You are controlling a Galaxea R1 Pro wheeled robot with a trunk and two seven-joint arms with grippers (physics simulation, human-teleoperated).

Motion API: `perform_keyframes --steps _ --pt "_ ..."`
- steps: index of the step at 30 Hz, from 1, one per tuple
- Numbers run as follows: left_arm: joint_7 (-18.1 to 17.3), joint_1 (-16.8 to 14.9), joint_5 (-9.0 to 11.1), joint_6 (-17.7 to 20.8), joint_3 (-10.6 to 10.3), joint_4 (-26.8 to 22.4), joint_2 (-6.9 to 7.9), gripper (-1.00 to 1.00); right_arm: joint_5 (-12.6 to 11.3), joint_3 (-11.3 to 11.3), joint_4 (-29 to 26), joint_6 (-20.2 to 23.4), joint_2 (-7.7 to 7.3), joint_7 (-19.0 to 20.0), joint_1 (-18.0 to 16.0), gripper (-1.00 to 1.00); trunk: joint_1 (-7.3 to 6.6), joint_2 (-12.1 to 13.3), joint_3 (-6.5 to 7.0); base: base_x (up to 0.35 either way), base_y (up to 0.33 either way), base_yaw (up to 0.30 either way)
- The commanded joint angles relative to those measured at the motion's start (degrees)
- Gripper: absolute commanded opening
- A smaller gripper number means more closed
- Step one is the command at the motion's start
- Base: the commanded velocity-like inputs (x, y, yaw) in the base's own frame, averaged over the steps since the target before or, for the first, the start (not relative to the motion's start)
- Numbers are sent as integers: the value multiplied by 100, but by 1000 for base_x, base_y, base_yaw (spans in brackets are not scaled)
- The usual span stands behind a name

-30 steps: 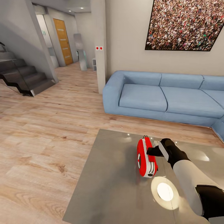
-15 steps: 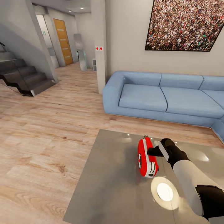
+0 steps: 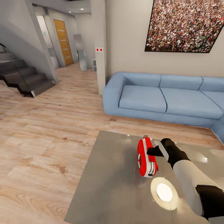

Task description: Turn on the radio receiver that's on the table in the living room.

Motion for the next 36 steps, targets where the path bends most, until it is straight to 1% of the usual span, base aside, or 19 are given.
perform_keyframes --steps 1,36 --pt "0 0 0 0 0 0 0 100 -15 -1 -1 0 0 5 0 -100 -23 41 19 0 0 0" --pt "27 0 0 -8 0 0 0 100 -24 9 -8 0 0 48 -3 -100 -791 1445 647 0 0 0"
